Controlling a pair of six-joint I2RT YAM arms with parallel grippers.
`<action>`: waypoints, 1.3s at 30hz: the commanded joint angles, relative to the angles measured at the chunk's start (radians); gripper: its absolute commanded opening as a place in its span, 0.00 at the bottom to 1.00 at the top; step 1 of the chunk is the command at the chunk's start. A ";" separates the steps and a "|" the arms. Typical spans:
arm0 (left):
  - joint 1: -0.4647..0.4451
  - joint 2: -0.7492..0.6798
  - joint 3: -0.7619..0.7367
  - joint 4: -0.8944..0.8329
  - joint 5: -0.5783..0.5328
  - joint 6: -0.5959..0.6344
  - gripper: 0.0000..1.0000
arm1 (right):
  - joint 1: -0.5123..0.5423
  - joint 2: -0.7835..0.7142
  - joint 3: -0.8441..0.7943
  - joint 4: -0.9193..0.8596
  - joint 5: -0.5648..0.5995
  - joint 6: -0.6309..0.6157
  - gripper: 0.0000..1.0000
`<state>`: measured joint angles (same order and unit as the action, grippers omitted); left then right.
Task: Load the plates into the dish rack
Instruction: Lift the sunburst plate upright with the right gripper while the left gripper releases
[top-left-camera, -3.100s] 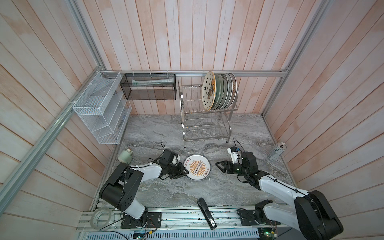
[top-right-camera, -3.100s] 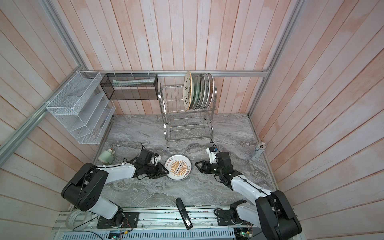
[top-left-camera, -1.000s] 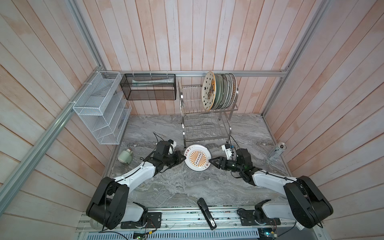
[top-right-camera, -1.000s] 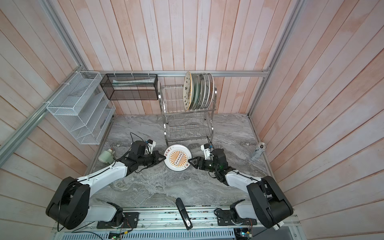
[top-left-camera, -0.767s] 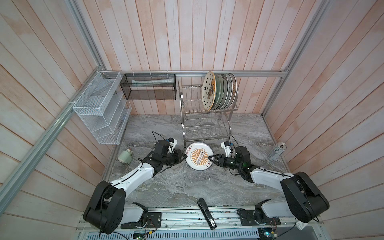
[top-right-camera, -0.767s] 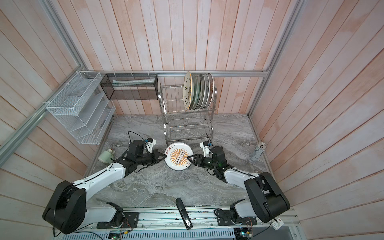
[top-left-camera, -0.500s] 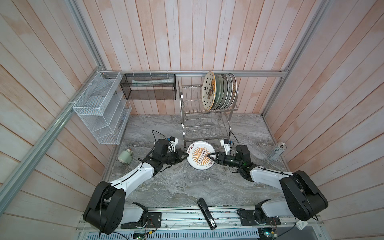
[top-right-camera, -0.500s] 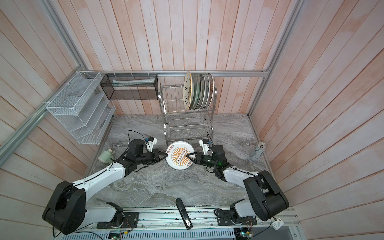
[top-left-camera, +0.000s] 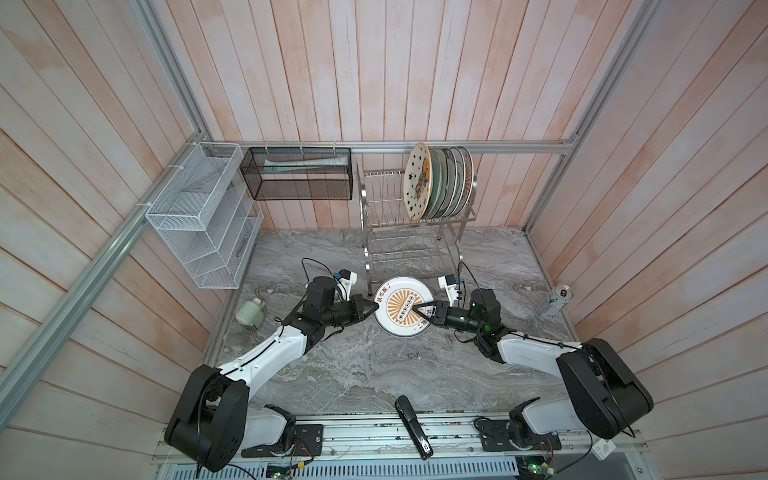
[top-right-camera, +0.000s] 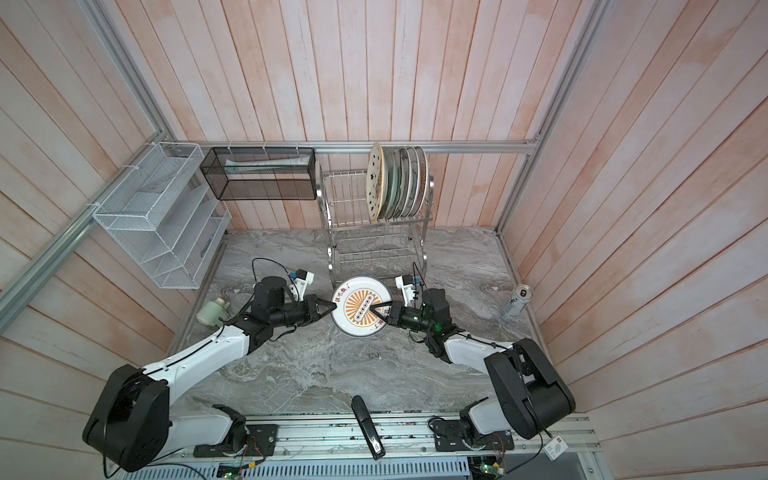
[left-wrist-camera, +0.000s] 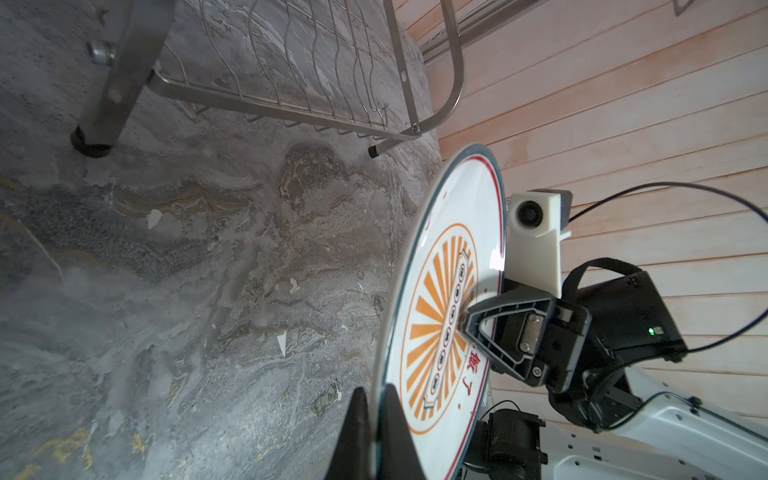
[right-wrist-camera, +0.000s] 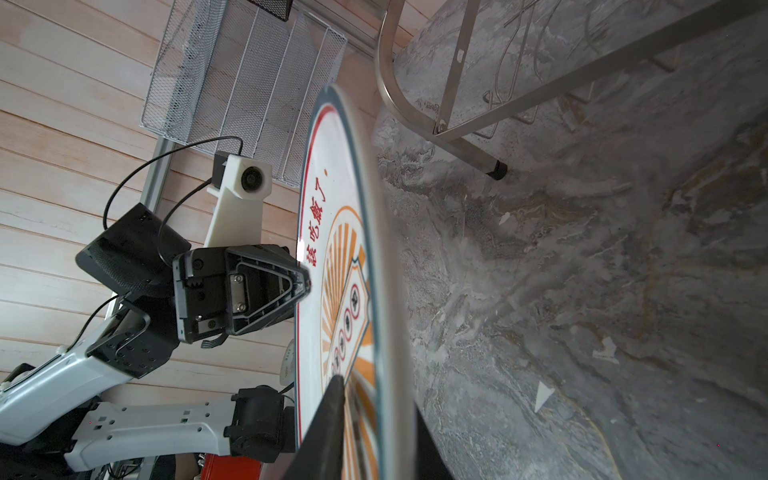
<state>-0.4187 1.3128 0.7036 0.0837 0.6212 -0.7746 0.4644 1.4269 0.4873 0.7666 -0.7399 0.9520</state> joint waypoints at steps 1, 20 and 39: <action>0.002 -0.009 0.021 0.035 0.012 0.009 0.00 | 0.018 0.010 0.024 0.075 -0.046 0.011 0.16; 0.008 -0.070 0.024 -0.018 -0.018 0.035 0.39 | 0.023 -0.072 0.088 -0.146 0.106 -0.116 0.00; 0.010 -0.298 -0.042 -0.033 -0.057 0.049 0.43 | 0.031 -0.442 0.422 -0.618 0.480 -0.422 0.00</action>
<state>-0.4122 1.0317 0.6842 0.0219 0.5468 -0.7258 0.4866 0.9947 0.8600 0.1722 -0.3264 0.5724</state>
